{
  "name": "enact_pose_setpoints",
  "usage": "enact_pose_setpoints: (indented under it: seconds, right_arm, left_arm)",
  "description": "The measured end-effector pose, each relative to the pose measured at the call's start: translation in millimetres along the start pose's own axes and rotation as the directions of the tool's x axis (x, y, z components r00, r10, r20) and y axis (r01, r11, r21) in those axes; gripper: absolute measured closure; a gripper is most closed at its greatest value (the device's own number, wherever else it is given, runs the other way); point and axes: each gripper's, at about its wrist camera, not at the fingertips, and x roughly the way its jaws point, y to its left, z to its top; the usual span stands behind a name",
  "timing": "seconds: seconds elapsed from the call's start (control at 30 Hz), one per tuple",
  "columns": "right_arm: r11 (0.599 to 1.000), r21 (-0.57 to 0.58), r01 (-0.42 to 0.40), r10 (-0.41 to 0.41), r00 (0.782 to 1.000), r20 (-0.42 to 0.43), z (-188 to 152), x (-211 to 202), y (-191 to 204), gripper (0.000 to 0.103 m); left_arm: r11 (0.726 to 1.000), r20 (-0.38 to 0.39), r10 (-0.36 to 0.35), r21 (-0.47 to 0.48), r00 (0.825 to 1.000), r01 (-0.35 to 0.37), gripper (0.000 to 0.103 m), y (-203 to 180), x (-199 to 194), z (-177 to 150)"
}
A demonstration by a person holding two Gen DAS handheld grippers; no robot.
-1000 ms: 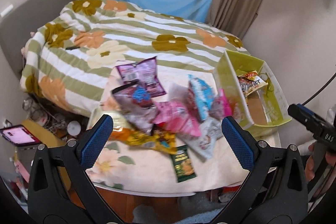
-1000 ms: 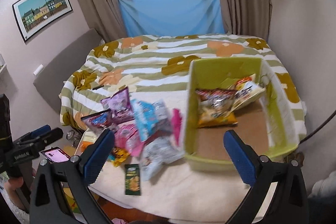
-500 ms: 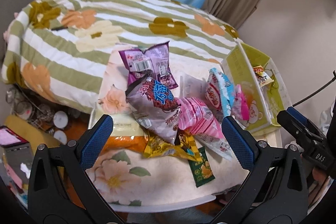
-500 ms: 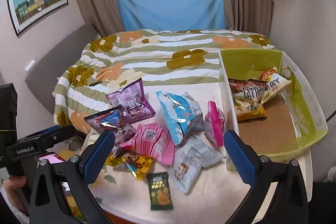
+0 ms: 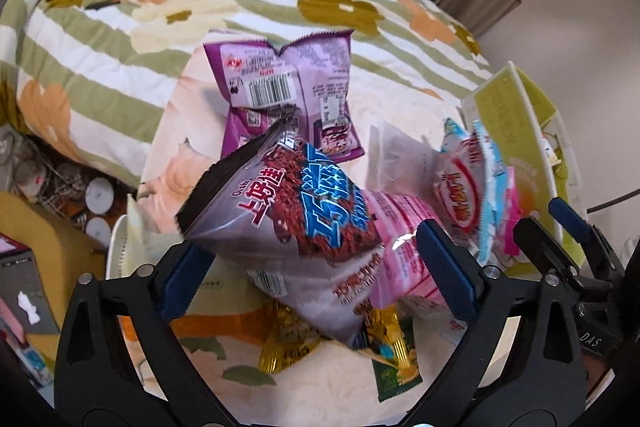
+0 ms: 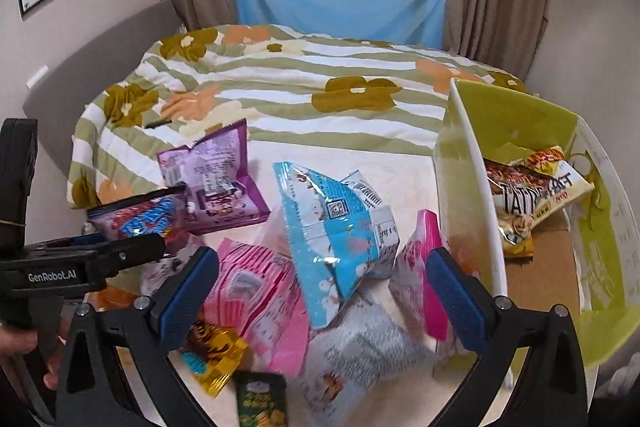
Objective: Organize snacks
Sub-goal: 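Grasp the purple-blue chocolate bag with the left gripper while the right grasps the light-blue bag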
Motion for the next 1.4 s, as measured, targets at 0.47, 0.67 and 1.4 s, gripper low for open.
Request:
enact_pose_setpoints:
  seconds: [0.47,0.67,1.4]
  right_arm:
    - [0.994,-0.103,0.045,-0.05,0.998,-0.044,16,50,0,0.0]
    - [0.989,-0.133,0.071,-0.08,0.994,-0.069,17,69,2,0.001]
    - [0.992,-0.119,0.044,-0.052,0.996,-0.066,19,54,4,0.038]
  left_arm:
    - [0.999,-0.049,0.037,0.003,0.998,-0.036,0.027,3,24,3]
    - [0.999,-0.057,0.037,-0.009,0.998,-0.037,0.041,9,22,-1]
    - [1.0,-0.004,0.015,-0.015,1.0,-0.015,0.043,14,-10,1]
